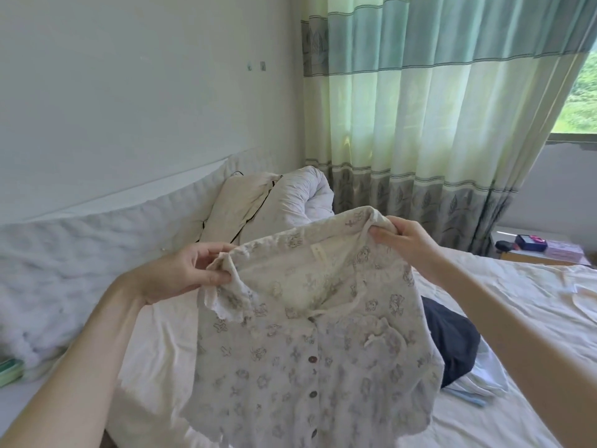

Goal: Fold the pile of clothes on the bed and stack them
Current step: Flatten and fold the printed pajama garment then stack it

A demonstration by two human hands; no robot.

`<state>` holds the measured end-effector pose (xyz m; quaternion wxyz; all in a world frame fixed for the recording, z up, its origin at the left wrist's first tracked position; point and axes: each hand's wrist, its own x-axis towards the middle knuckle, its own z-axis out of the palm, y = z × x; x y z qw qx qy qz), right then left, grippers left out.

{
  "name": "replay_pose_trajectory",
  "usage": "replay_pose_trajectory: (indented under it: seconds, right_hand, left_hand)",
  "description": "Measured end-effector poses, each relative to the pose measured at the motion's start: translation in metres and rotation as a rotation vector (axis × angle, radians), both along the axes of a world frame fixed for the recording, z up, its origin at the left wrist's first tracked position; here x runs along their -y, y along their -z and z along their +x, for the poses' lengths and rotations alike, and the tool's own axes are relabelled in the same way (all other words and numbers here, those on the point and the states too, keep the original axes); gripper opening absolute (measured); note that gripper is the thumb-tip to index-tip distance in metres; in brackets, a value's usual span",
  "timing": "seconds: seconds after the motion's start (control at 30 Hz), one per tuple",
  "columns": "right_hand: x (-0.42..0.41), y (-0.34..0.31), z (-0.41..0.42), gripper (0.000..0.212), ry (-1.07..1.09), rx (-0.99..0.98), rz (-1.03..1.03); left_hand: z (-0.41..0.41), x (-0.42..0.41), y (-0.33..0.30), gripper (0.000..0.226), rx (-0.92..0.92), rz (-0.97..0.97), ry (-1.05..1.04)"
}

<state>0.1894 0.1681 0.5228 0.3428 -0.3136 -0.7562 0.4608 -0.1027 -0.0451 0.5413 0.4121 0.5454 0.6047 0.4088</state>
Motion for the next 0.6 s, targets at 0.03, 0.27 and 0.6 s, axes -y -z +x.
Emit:
replay_pose_trajectory:
  seconds: [0.03, 0.27, 0.6]
  right_hand:
    - [0.002, -0.002, 0.0, 0.034, -0.022, -0.022, -0.01]
    - [0.01, -0.029, -0.003, 0.024, -0.077, -0.168, 0.044]
    - [0.002, -0.032, -0.015, 0.04, 0.043, 0.086, 0.343]
  left_hand:
    - [0.005, -0.002, -0.002, 0.029, -0.117, 0.052, -0.055]
    - [0.021, -0.008, -0.023, 0.01, -0.229, 0.515, -0.285]
    - [0.025, -0.015, -0.02, 0.012, -0.603, 0.454, -0.466]
